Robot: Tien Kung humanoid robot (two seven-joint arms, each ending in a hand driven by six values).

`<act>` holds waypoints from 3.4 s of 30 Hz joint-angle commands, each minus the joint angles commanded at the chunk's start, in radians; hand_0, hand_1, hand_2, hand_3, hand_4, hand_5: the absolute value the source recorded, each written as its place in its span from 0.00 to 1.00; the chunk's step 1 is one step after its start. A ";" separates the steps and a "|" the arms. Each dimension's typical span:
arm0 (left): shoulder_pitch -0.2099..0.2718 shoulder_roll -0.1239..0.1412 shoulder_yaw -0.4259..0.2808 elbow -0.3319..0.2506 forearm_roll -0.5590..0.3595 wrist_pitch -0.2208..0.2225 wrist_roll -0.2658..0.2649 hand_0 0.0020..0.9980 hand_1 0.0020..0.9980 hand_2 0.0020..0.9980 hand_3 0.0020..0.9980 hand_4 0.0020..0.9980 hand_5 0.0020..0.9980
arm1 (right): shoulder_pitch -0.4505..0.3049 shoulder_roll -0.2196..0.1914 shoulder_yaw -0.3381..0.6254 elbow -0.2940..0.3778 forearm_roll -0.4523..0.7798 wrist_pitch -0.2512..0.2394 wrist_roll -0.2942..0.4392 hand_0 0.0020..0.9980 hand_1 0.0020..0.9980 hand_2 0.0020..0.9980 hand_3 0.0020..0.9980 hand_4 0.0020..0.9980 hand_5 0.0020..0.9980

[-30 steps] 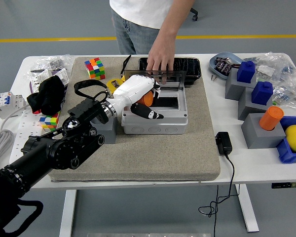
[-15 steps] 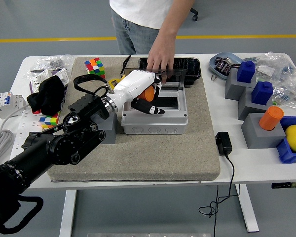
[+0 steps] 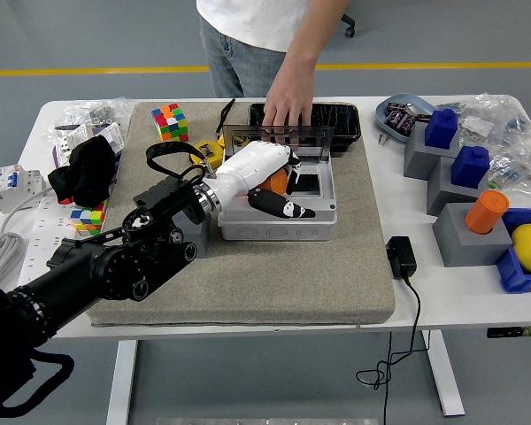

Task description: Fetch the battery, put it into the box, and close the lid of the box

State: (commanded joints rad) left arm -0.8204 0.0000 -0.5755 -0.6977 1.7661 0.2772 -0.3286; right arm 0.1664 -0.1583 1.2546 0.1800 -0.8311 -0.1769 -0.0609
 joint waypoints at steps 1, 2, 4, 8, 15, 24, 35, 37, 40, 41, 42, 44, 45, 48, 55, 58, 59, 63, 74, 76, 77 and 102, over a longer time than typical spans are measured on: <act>-0.001 0.000 -0.001 0.003 -0.001 0.000 -0.001 0.03 0.00 0.00 0.00 1.00 0.75 | 0.000 0.000 -0.002 0.000 0.001 0.000 0.000 0.85 0.83 0.80 0.82 1.00 1.00; -0.003 0.000 -0.003 0.007 -0.001 0.001 -0.002 0.03 0.00 0.00 0.00 1.00 0.75 | 0.000 0.000 -0.002 0.000 0.001 0.000 0.000 0.85 0.83 0.80 0.82 1.00 1.00; -0.004 0.000 -0.006 0.011 -0.001 0.003 -0.003 0.03 0.00 0.00 0.00 1.00 0.75 | 0.000 0.000 -0.003 0.000 0.001 0.000 0.000 0.85 0.83 0.80 0.82 1.00 1.00; -0.015 0.000 0.004 0.030 -0.002 0.008 -0.003 0.03 0.00 0.00 0.00 1.00 0.77 | 0.003 -0.002 -0.010 0.000 0.003 -0.001 -0.001 0.85 0.83 0.81 0.82 1.00 1.00; -0.026 0.000 0.053 0.063 -0.027 0.011 -0.007 0.03 0.00 0.00 0.00 1.00 0.77 | 0.005 -0.004 -0.019 0.000 0.006 -0.002 -0.002 0.85 0.83 0.81 0.82 1.00 1.00; -0.035 0.000 0.063 0.094 -0.066 0.003 -0.008 0.03 0.00 0.00 0.00 1.00 0.82 | 0.003 -0.003 -0.028 0.000 0.007 -0.002 -0.003 0.85 0.83 0.81 0.82 1.00 1.00; -0.038 0.000 0.064 0.083 -0.054 0.011 -0.019 0.04 0.00 0.00 0.00 1.00 0.93 | 0.006 -0.005 -0.022 0.000 0.003 -0.002 -0.007 0.85 0.83 0.81 0.82 1.00 1.00; -0.040 0.000 0.061 0.073 -0.062 0.012 -0.021 0.04 0.00 0.00 0.00 1.00 0.91 | 0.007 -0.004 -0.023 0.000 0.004 -0.002 -0.006 0.85 0.83 0.80 0.82 1.00 1.00; -0.046 0.000 0.056 0.042 -0.076 0.011 -0.020 0.04 0.00 0.00 0.00 1.00 0.91 | 0.009 -0.004 -0.026 0.000 0.007 -0.003 -0.004 0.85 0.83 0.80 0.82 1.00 1.00; -0.047 0.000 0.057 0.035 -0.082 0.010 -0.020 0.04 0.00 0.00 0.00 1.00 0.91 | 0.009 -0.004 -0.026 0.000 0.007 -0.003 -0.004 0.85 0.83 0.80 0.82 1.00 1.00; -0.050 0.000 0.063 0.024 -0.095 0.010 -0.020 0.04 0.00 0.00 0.00 1.00 0.91 | 0.010 -0.004 -0.029 0.000 0.010 -0.004 -0.003 0.85 0.83 0.80 0.82 1.00 1.00; -0.054 0.000 0.076 0.009 -0.115 0.008 -0.021 0.04 0.00 0.00 0.00 1.00 0.91 | 0.012 -0.004 -0.029 0.000 0.008 -0.004 -0.004 0.85 0.83 0.81 0.82 1.00 1.00; -0.056 0.000 0.084 0.005 -0.129 0.007 -0.022 0.04 0.00 0.00 0.00 1.00 0.91 | 0.013 -0.004 -0.029 0.000 0.007 -0.004 -0.005 0.85 0.83 0.81 0.82 1.00 1.00; -0.058 0.000 0.115 -0.013 -0.205 -0.010 -0.021 0.04 0.00 0.00 0.00 1.00 0.91 | 0.016 -0.004 -0.034 0.000 0.011 -0.005 -0.004 0.85 0.83 0.81 0.82 1.00 1.00; -0.065 0.000 0.158 -0.006 -0.349 -0.026 -0.037 0.05 0.00 0.00 0.00 1.00 0.94 | 0.018 -0.004 -0.043 0.000 0.009 -0.004 -0.008 0.85 0.83 0.81 0.82 1.00 1.00; -0.071 0.000 0.162 0.013 -0.374 -0.021 -0.042 0.05 0.00 0.00 0.00 1.00 0.94 | 0.021 -0.004 -0.055 0.000 0.016 -0.005 -0.006 0.85 0.83 0.81 0.82 1.00 1.00; -0.074 0.000 0.161 0.017 -0.376 -0.019 -0.044 0.05 0.00 0.00 0.00 1.00 0.94 | 0.022 -0.004 -0.058 0.000 0.017 -0.006 -0.005 0.85 0.83 0.81 0.82 1.00 1.00; -0.081 0.000 0.156 0.033 -0.365 -0.008 -0.052 0.05 0.00 0.00 0.00 1.00 0.94 | 0.025 -0.003 -0.065 0.000 0.018 -0.006 -0.006 0.85 0.83 0.81 0.82 1.00 1.00; -0.077 0.000 0.160 0.050 -0.354 0.000 -0.065 0.06 0.00 0.00 0.00 1.00 0.94 | 0.024 -0.004 -0.074 0.000 0.020 -0.007 -0.010 0.85 0.83 0.81 0.82 1.00 1.00; -0.075 0.000 0.165 0.052 -0.358 -0.002 -0.066 0.06 0.00 0.00 0.00 1.00 0.94 | 0.025 -0.004 -0.078 0.000 0.022 -0.008 -0.010 0.85 0.83 0.81 0.82 1.00 1.00; -0.074 0.000 0.168 0.053 -0.360 -0.004 -0.067 0.06 0.00 0.00 0.00 1.00 0.94 | 0.025 -0.004 -0.080 0.000 0.023 -0.009 -0.010 0.85 0.83 0.81 0.82 1.00 1.00; -0.088 0.000 0.147 0.064 -0.288 -0.099 -0.050 0.86 0.77 0.69 0.65 1.00 0.99 | 0.030 -0.003 -0.089 0.000 0.026 -0.004 -0.014 0.85 0.83 0.80 0.83 1.00 1.00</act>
State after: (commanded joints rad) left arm -0.9087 0.0000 -0.4287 -0.6333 1.4777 0.1782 -0.3787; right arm 0.1967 -0.1609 1.1659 0.1800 -0.8050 -0.1807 -0.0752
